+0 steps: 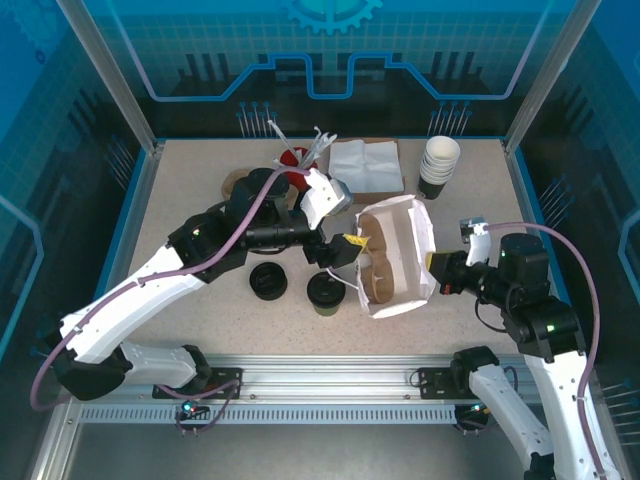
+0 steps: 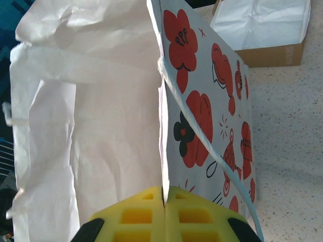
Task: Pack the takeout coffee
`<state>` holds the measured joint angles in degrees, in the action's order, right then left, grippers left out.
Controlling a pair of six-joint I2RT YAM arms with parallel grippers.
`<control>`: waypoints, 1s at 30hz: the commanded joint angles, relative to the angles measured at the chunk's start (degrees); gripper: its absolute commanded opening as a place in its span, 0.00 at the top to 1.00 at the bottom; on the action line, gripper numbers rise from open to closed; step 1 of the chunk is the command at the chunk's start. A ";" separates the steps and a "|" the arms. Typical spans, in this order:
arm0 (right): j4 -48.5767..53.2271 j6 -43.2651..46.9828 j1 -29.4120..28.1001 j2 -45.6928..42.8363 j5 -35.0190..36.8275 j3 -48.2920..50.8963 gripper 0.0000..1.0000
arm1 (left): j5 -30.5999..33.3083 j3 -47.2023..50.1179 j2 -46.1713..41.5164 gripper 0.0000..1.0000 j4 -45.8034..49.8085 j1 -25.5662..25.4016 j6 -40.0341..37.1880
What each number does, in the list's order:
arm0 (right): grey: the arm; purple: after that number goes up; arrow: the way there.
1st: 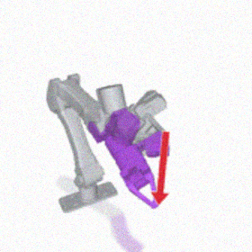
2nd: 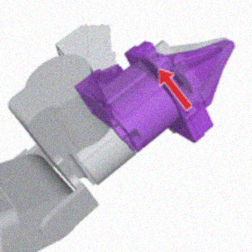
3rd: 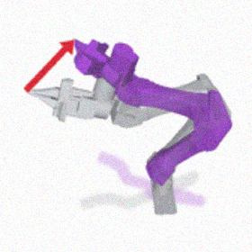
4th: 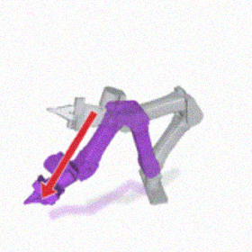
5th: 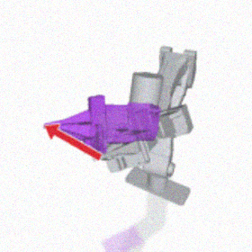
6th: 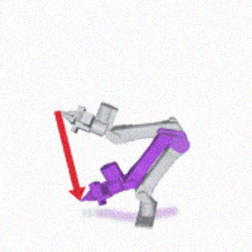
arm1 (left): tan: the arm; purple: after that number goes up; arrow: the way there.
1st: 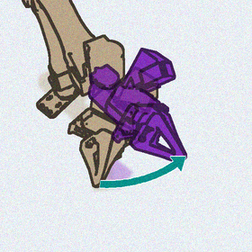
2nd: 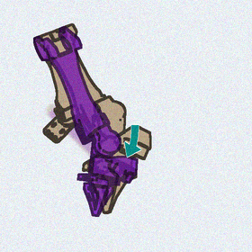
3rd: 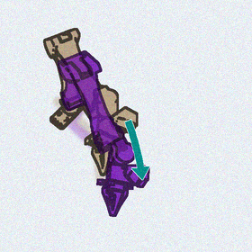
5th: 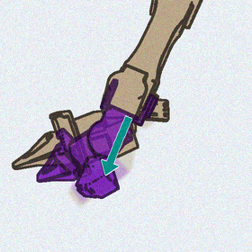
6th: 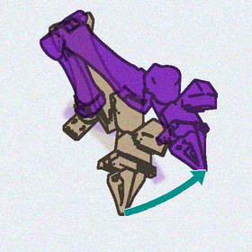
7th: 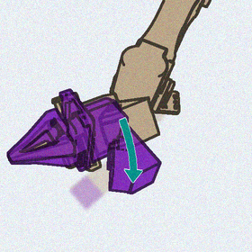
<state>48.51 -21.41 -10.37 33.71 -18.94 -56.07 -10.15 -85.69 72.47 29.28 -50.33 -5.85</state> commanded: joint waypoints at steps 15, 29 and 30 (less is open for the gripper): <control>-1.05 -23.48 0.57 2.82 9.15 -2.55 1.00 | 3.90 -13.60 11.11 0.37 5.35 -3.09 20.70; -1.97 -32.13 -0.71 2.00 11.18 -0.89 1.00 | 23.17 -42.22 35.70 0.49 30.17 -10.58 35.55; -2.08 -32.35 -0.88 1.68 11.36 -0.68 1.00 | 24.37 -44.50 37.78 0.49 32.90 -10.51 36.19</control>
<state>48.38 -51.53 -10.50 36.60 -8.86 -56.84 8.16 -125.23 106.50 51.07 -60.31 26.24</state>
